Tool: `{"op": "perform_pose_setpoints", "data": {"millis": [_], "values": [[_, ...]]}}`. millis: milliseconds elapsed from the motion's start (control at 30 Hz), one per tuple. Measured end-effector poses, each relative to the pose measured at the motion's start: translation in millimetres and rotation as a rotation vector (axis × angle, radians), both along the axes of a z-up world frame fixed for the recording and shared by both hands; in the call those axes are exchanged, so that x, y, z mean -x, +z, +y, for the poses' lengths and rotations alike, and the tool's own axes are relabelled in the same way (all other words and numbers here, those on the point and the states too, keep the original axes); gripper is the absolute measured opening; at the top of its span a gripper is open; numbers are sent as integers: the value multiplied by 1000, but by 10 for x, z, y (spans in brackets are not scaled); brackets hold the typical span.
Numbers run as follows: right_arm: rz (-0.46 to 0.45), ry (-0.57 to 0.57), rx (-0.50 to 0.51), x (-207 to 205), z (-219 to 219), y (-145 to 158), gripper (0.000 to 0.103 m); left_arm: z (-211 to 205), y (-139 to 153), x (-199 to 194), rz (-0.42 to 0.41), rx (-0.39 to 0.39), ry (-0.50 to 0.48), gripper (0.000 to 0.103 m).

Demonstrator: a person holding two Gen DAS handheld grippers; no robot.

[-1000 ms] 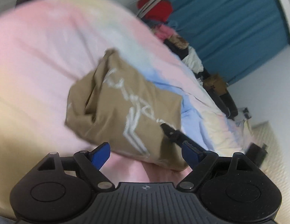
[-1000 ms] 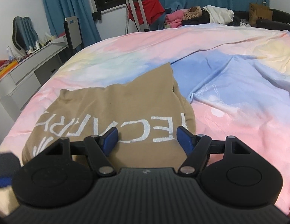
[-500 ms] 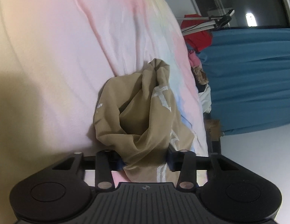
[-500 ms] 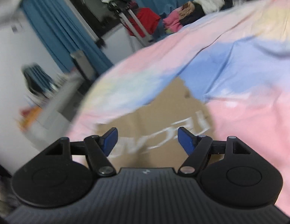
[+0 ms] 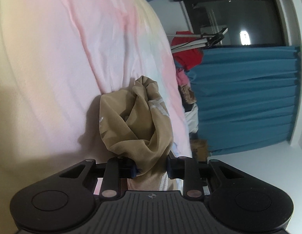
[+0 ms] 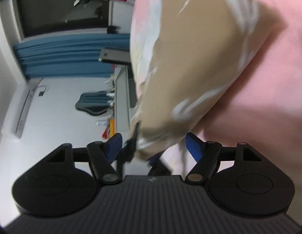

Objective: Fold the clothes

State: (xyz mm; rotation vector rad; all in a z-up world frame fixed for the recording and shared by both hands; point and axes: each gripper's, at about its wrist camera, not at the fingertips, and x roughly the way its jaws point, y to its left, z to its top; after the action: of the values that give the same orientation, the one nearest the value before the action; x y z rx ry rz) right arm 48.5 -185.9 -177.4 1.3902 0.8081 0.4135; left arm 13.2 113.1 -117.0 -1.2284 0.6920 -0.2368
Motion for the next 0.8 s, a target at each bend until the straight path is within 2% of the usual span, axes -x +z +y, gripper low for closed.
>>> {"op": "perform_pose_setpoints", "data": {"millis": [33,133,167,200,267,333,500,700,800], "values": [[16,-22,19,-2,-16,-33,74,4,3,12,-6,5,3,28],[53,-75,-9,24,-76,-157,73,13,14,56,-21,12,10,27],[51,-88,-10,36,-85,-159,73,13,21,76,-25,10,9,27],[41,-104,11,56,-94,-128,68,12,28,96,-28,7,9,26],[12,-142,73,110,-118,-30,68,-21,71,126,-45,1,1,26],[16,-179,79,152,-153,-18,65,-71,136,166,-64,-8,-12,25],[17,-229,102,177,-275,7,36,-196,296,268,-112,-31,-42,24],[-21,-284,128,316,-505,313,32,-345,489,389,-169,-59,-79,24],[-43,-299,144,312,-736,538,32,-836,711,85,-183,-69,-145,24]]}}
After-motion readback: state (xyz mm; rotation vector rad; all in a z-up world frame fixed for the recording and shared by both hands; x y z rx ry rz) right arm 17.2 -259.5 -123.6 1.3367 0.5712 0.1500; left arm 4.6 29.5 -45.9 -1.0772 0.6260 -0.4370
